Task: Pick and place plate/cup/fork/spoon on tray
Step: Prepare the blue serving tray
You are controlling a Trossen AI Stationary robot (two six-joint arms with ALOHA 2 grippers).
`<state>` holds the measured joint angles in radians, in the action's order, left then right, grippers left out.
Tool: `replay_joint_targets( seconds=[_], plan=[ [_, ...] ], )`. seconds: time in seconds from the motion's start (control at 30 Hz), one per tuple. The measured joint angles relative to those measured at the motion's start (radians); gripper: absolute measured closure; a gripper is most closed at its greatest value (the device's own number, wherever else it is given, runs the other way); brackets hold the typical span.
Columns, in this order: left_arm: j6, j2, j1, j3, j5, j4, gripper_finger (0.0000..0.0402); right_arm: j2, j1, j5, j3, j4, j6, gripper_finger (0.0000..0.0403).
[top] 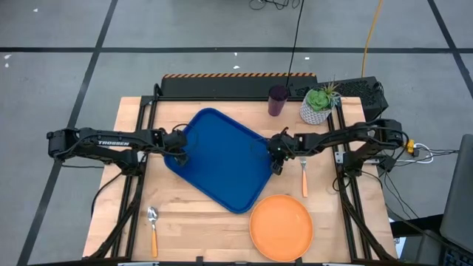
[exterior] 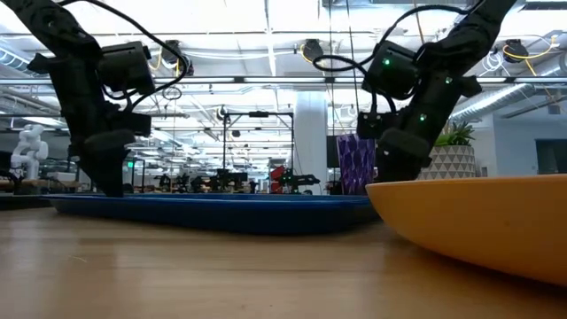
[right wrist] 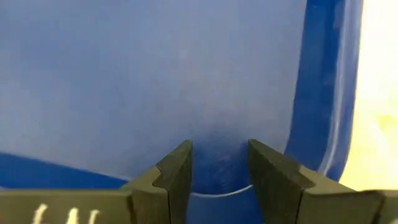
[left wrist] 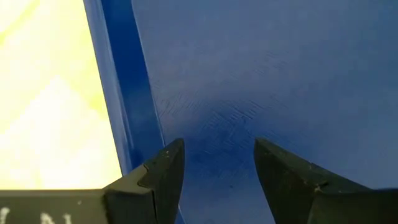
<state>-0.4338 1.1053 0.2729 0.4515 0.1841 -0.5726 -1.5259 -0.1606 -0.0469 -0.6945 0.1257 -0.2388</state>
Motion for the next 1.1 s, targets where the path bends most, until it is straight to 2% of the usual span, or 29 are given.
replay_joint_targets(
  seconds=[0.27, 0.37, 0.53, 0.77, 1.1],
  plan=[
    [-0.013, 0.000, 0.000, 0.000, -0.001, -0.041, 0.0206, 0.074, 0.019, 0.000, 0.000, -0.037, 0.014, 0.0259],
    [-0.099, 0.000, 0.000, 0.000, -0.009, -0.095, 0.0206, 0.093, 0.012, -0.009, -0.001, -0.044, 0.031, 0.0259],
    [-0.251, 0.000, -0.011, 0.000, -0.079, -0.166, 0.0206, 0.094, -0.006, -0.034, -0.001, -0.023, 0.069, 0.0259],
    [-0.369, 0.000, -0.100, 0.000, -0.139, -0.233, 0.0206, 0.094, -0.013, -0.034, -0.001, -0.024, 0.094, 0.0259],
    [-0.524, -0.001, -0.274, 0.001, -0.335, -0.203, 0.0206, 0.094, -0.015, -0.037, -0.001, -0.024, 0.136, 0.0259]
  ],
)
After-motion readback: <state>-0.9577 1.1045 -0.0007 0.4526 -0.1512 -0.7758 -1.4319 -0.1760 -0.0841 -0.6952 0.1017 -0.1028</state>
